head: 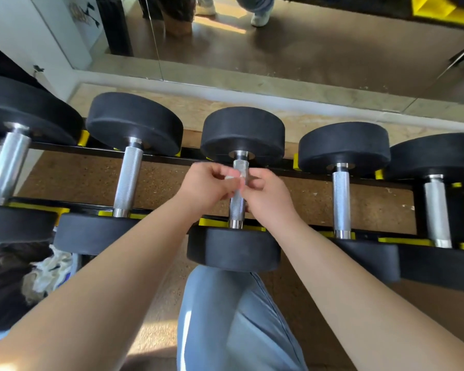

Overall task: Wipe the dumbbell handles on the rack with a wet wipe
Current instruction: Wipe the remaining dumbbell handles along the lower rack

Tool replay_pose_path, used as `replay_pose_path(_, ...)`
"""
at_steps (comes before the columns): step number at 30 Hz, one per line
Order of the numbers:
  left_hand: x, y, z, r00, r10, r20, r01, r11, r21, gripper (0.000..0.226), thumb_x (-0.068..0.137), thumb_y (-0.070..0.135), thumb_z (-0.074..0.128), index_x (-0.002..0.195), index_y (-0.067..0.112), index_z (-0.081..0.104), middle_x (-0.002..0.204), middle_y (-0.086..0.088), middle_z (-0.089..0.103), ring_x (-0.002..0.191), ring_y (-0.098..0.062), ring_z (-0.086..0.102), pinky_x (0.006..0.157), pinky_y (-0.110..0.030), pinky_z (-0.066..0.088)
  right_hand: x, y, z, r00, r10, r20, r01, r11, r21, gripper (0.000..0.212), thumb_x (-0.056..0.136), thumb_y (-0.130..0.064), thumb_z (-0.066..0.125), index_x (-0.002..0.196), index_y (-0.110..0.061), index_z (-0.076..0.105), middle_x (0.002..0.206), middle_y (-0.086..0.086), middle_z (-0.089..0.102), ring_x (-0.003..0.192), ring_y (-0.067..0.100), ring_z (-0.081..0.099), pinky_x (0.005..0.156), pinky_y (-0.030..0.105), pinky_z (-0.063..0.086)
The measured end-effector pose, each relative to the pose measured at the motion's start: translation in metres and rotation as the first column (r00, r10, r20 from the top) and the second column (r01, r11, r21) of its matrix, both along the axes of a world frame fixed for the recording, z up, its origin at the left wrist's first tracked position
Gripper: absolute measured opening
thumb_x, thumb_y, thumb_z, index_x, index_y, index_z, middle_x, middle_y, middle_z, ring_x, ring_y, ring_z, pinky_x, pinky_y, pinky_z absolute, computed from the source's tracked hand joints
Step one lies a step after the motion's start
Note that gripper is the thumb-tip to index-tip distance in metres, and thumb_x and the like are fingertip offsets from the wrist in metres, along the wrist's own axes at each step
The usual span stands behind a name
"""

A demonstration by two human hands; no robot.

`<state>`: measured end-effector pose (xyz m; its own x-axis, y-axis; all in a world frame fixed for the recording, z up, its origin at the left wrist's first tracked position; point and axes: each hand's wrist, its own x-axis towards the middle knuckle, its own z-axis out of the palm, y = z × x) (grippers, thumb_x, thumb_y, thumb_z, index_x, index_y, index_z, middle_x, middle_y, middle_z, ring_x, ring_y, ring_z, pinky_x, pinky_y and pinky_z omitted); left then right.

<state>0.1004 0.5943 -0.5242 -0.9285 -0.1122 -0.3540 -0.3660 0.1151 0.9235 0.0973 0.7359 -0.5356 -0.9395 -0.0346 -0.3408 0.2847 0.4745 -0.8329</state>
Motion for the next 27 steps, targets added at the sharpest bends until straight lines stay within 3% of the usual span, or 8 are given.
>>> replay_pose_path(2, 0.013, -0.009, -0.002, 0.989, -0.119, 0.084, 0.126, 0.988, -0.086, 0.016, 0.083, 0.013, 0.084, 0.095, 0.006, 0.077, 0.082, -0.004, 0.076, 0.06, -0.003, 0.066, 0.062, -0.017, 0.058, -0.001, 0.0, 0.0, 1.0, -0.011, 0.018, 0.011, 1.0, 0.005, 0.051, 0.08, -0.031, 0.068, 0.129, -0.04, 0.061, 0.112, -0.014, 0.073, 0.105, 0.013, 0.07, 0.085, 0.045, 0.061)
replay_pose_path(5, 0.026, -0.019, -0.006, 0.946, -0.294, 0.138, 0.317, 0.929, -0.193, 0.01, 0.078, 0.02, 0.088, 0.084, 0.016, 0.08, 0.074, 0.004, 0.076, 0.062, -0.003, 0.065, 0.067, -0.019, 0.057, -0.002, 0.003, -0.001, 0.996, -0.078, 0.048, 0.08, 0.996, -0.034, 0.059, 0.078, -0.011, 0.05, 0.128, -0.039, 0.065, 0.114, -0.015, 0.068, 0.111, 0.016, 0.067, 0.091, 0.048, 0.06)
replay_pose_path(11, -0.014, 0.002, -0.006, 0.998, 0.036, -0.051, -0.04, 0.997, -0.069, 0.009, 0.083, 0.025, 0.084, 0.084, 0.017, 0.08, 0.084, 0.0, 0.079, 0.087, -0.02, 0.076, 0.084, -0.04, 0.063, 0.002, -0.002, 0.011, 0.995, -0.089, 0.049, 0.088, 0.996, 0.01, 0.033, 0.079, -0.018, 0.049, 0.093, -0.043, 0.067, 0.097, -0.014, 0.071, 0.098, 0.018, 0.07, 0.089, 0.049, 0.059)
replay_pose_path(14, -0.013, 0.005, -0.007, 0.995, 0.078, -0.055, -0.081, 0.994, -0.067, 0.011, 0.084, 0.025, 0.084, 0.083, 0.016, 0.077, 0.082, -0.001, 0.077, 0.081, -0.019, 0.074, 0.08, -0.036, 0.064, 0.003, 0.0, 0.01, 0.991, -0.127, 0.047, 0.128, 0.992, -0.014, 0.041, 0.087, -0.005, 0.049, 0.079, -0.043, 0.062, 0.09, -0.015, 0.067, 0.096, 0.021, 0.07, 0.089, 0.048, 0.059)
replay_pose_path(17, 0.012, -0.011, -0.008, 0.972, -0.191, 0.137, 0.206, 0.973, -0.104, 0.016, 0.079, 0.022, 0.088, 0.081, 0.013, 0.075, 0.075, -0.002, 0.073, 0.064, -0.009, 0.066, 0.062, -0.022, 0.056, 0.004, 0.0, 0.01, 0.991, -0.128, 0.038, 0.127, 0.992, 0.008, 0.031, 0.075, -0.019, 0.047, 0.082, -0.045, 0.063, 0.094, -0.015, 0.07, 0.099, 0.019, 0.07, 0.09, 0.049, 0.059)
replay_pose_path(20, 0.019, -0.026, -0.01, 0.902, -0.364, 0.231, 0.414, 0.881, -0.228, 0.018, 0.071, 0.022, 0.093, 0.077, 0.016, 0.077, 0.075, 0.003, 0.075, 0.068, -0.004, 0.067, 0.067, -0.017, 0.052, 0.003, -0.003, 0.008, 0.997, -0.072, 0.032, 0.07, 0.996, 0.059, 0.034, 0.069, -0.028, 0.044, 0.093, -0.044, 0.063, 0.096, -0.019, 0.07, 0.1, 0.016, 0.069, 0.089, 0.047, 0.059)
replay_pose_path(23, 0.003, -0.018, -0.011, 0.986, -0.142, 0.093, 0.143, 0.99, -0.006, 0.018, 0.074, 0.011, 0.09, 0.078, 0.011, 0.072, 0.078, -0.004, 0.075, 0.074, -0.016, 0.07, 0.072, -0.027, 0.06, 0.003, -0.005, 0.011, 0.998, -0.055, 0.028, 0.053, 0.997, 0.062, 0.048, 0.07, -0.035, 0.047, 0.115, -0.036, 0.065, 0.106, -0.013, 0.069, 0.103, 0.018, 0.067, 0.09, 0.047, 0.058)
replay_pose_path(27, -0.015, -0.006, -0.018, 0.989, 0.148, 0.022, -0.148, 0.954, 0.261, 0.01, 0.084, 0.006, 0.081, 0.086, 0.006, 0.071, 0.082, -0.008, 0.074, 0.079, -0.02, 0.072, 0.079, -0.031, 0.062, 0.003, -0.001, 0.012, 0.999, -0.042, -0.02, 0.045, 0.991, 0.129, 0.035, 0.093, -0.027, 0.06, 0.128, -0.028, 0.063, 0.112, -0.011, 0.067, 0.102, 0.011, 0.065, 0.092, 0.036, 0.055)
